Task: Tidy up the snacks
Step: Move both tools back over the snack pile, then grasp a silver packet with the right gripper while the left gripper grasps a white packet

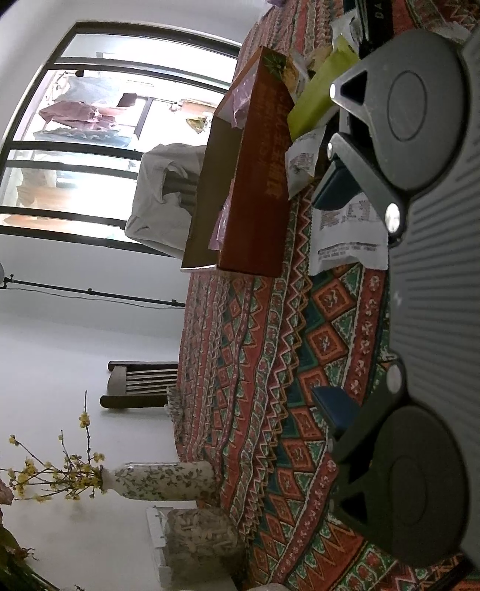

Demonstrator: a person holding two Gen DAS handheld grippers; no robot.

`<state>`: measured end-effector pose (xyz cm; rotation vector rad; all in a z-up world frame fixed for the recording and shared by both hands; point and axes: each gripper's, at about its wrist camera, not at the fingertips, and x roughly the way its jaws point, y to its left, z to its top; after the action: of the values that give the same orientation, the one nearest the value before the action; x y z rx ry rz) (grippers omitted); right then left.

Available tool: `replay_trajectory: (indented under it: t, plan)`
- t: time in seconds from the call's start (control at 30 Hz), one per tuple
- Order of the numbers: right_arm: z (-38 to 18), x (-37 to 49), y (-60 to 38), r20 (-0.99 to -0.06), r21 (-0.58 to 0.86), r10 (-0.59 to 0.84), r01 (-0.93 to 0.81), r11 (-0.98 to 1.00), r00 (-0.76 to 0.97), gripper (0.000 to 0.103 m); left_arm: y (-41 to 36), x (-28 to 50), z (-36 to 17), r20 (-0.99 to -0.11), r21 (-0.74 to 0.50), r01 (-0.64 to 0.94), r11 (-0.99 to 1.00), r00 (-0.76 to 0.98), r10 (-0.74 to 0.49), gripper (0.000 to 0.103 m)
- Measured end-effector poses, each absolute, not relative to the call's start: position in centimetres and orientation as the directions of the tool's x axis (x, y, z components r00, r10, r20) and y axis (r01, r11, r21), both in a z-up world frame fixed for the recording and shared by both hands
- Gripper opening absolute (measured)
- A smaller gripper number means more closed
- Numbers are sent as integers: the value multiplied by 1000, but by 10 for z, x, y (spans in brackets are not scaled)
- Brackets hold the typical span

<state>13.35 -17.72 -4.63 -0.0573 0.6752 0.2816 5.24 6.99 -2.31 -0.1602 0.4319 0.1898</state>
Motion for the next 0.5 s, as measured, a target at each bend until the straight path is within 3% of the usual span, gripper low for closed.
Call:
replay_trajectory:
  t: [0.23, 0.3, 0.37, 0.5]
  plan:
    - [-45, 127, -176, -603, 28, 250, -293, 956, 758, 71, 70, 53, -23, -430, -107, -225, 968, 889, 159, 103]
    - [-44, 126, -179, -591, 38, 249, -282, 959, 767, 46, 70, 52, -23, -428, -108, -227, 968, 890, 160, 103]
    - [-43, 125, -183, -583, 54, 248, -267, 962, 773, 29, 70, 51, -23, -426, -109, -228, 968, 890, 162, 103]
    - [-41, 121, -193, -550, 93, 260, -251, 964, 794, 18, 70, 50, -22, -422, -112, -227, 967, 892, 161, 103]
